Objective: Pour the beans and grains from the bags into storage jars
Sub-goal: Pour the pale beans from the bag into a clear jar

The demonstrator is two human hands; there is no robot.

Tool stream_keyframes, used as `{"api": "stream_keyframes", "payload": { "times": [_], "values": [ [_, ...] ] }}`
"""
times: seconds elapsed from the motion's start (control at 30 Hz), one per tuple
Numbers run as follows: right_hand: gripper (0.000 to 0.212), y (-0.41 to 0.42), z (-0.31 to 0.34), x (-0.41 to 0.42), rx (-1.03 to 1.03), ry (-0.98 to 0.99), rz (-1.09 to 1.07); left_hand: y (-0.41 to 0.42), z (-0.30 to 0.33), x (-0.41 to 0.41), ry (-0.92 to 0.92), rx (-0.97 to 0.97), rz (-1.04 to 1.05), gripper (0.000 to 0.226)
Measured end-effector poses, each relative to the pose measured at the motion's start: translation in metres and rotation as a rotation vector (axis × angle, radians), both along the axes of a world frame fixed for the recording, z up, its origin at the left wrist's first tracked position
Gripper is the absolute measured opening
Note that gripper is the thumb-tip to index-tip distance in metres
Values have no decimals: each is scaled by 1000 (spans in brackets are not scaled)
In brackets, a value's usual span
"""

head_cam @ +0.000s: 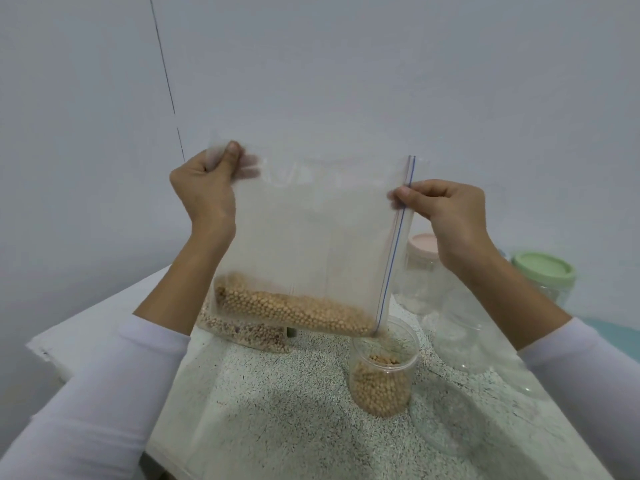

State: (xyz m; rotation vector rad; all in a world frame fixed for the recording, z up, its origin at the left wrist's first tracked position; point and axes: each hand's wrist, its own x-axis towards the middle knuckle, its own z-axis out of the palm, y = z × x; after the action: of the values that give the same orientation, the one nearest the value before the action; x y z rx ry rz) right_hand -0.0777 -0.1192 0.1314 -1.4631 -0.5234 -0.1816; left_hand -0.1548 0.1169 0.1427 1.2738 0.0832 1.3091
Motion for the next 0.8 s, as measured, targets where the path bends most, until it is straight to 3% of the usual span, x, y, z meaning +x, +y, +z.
{"api": "stream_keyframes", "payload": {
  "times": [0.8],
  "values": [
    [7,-2,0,-1,21,9,48,-2,3,0,4,26,51,19]
  ]
}}
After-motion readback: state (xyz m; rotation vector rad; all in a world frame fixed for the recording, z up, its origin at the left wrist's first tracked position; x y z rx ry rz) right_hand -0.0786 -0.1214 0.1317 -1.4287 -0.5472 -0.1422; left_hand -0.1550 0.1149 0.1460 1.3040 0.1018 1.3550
